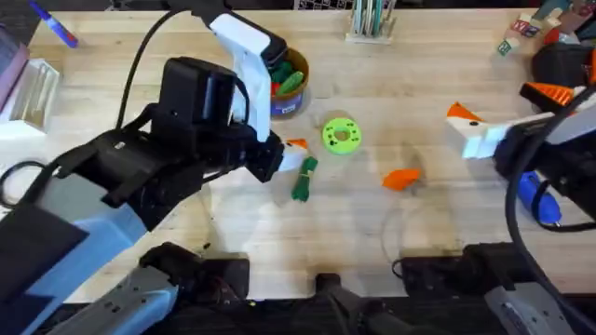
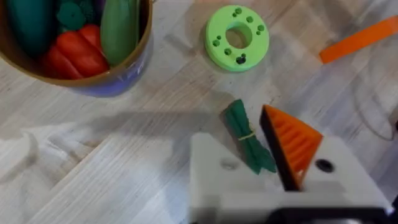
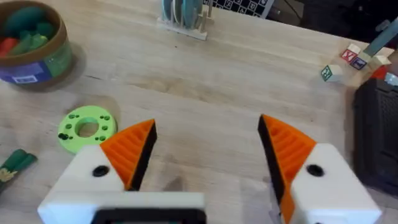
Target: Pick up the gripper from the table and insert it into the empty holder that is missing its gripper. Then pick up a screw, insert it into the mounting hole, and use the screwdriver to tighten it. Finally, clean up the table by picking up the vegetable and placing it into the bucket.
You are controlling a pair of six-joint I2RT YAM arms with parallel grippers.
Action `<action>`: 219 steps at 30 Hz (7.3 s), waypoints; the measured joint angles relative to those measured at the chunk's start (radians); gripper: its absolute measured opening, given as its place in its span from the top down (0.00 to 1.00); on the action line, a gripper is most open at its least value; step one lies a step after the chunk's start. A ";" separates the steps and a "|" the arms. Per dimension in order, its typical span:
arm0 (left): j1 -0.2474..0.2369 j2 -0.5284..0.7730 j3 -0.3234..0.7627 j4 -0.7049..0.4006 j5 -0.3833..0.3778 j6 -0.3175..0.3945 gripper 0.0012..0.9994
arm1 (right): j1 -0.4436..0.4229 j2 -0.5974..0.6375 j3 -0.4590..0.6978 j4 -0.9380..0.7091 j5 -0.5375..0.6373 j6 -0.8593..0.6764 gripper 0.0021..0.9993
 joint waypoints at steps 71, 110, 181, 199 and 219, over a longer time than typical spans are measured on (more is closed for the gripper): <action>-0.009 -0.952 -0.594 0.391 -0.008 0.014 0.01 | 0.000 0.000 0.000 0.000 0.000 0.000 0.01; -0.009 -0.952 -0.594 0.394 0.100 -0.362 0.01 | 0.155 0.573 0.390 -0.631 -0.187 -0.133 0.01; -0.009 -0.952 -0.594 0.394 0.100 -0.368 0.01 | 0.359 1.172 0.233 0.421 -1.261 0.750 0.99; -0.009 -0.952 -0.594 0.395 0.100 -0.368 0.01 | 0.423 1.226 0.233 0.567 -1.362 1.013 0.99; -0.009 -0.952 -0.594 0.394 0.090 -0.372 0.01 | 0.468 1.225 0.233 0.635 -1.292 1.119 0.99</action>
